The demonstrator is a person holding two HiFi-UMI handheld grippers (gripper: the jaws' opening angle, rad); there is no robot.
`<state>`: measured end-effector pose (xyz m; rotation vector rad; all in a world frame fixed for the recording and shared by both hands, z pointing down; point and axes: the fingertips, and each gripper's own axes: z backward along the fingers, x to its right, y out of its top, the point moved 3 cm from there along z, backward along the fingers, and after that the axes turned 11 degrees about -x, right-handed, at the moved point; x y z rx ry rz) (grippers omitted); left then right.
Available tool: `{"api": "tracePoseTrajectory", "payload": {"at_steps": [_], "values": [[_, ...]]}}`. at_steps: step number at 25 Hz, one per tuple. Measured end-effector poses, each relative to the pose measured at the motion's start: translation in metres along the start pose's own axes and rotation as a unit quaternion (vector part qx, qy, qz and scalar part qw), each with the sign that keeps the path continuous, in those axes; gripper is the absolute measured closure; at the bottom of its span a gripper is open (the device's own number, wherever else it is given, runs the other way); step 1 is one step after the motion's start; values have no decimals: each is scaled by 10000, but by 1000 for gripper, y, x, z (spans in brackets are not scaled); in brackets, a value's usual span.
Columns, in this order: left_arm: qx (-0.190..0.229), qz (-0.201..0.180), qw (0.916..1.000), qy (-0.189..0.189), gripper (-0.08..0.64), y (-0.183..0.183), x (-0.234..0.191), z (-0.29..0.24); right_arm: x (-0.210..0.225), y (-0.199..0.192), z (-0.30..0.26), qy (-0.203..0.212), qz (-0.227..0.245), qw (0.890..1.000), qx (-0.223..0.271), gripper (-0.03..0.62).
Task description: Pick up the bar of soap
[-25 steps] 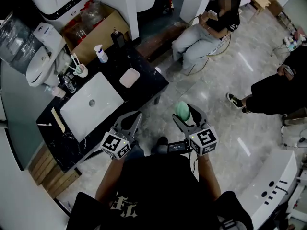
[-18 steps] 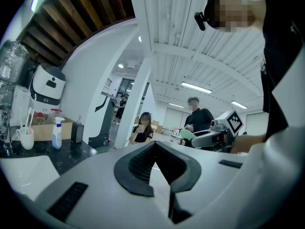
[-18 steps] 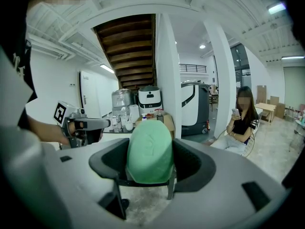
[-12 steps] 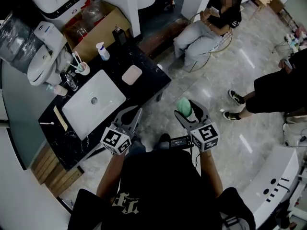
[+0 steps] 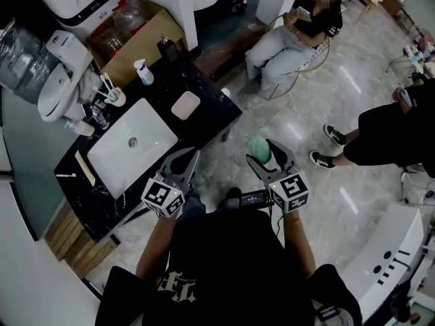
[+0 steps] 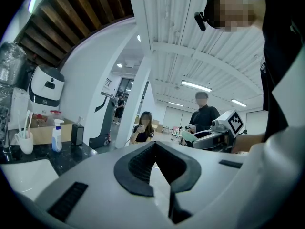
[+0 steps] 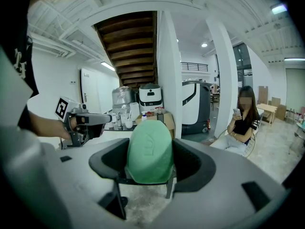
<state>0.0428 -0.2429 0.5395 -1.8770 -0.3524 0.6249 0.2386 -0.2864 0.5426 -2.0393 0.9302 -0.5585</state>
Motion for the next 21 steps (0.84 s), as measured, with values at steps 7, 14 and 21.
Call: {"api": "tracePoseTrajectory", "payload": {"at_steps": [7, 14, 21], "values": [[-19, -48, 10000, -31, 551, 2, -2, -1, -1, 0, -2, -31, 24, 10000, 8, 301], [-23, -85, 9999, -57, 552, 4, -4, 0, -1, -1, -3, -78, 19, 10000, -1, 301], [10, -114, 9999, -64, 552, 7, -5, 1, -3, 2, -2, -63, 86, 9999, 39, 301]]}}
